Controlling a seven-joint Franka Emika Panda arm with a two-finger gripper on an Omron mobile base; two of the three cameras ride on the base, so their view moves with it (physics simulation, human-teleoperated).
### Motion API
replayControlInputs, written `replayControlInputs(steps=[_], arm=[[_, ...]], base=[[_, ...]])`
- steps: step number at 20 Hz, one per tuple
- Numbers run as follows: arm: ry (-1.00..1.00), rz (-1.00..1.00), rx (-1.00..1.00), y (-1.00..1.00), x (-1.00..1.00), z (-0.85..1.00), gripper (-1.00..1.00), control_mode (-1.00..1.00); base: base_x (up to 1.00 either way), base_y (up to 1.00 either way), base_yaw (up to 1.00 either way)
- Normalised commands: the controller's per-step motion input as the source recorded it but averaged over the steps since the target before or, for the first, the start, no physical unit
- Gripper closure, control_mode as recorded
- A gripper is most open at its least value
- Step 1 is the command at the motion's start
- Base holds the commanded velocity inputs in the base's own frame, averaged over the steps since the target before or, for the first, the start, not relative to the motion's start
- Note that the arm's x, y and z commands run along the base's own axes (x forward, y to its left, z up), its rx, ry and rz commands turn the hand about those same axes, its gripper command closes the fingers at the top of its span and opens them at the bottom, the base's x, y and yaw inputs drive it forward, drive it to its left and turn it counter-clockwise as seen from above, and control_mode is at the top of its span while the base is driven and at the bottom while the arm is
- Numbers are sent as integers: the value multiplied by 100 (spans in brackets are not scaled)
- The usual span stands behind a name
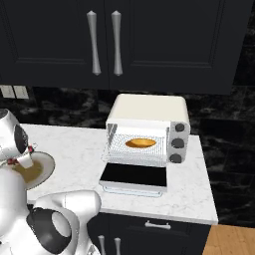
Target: Pick up the kebab skewer and baguette bread, and place them inside the toaster oven. Close the toaster oven door and start by setting the timer.
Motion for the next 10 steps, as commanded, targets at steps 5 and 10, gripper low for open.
replayControlInputs(steps=[5,10], arm=[[0,-7,26,-99,12,78,100,-100],[-3,-5,12,-99,0,31,100,-100]], base=[[0,0,0],[0,0,0]])
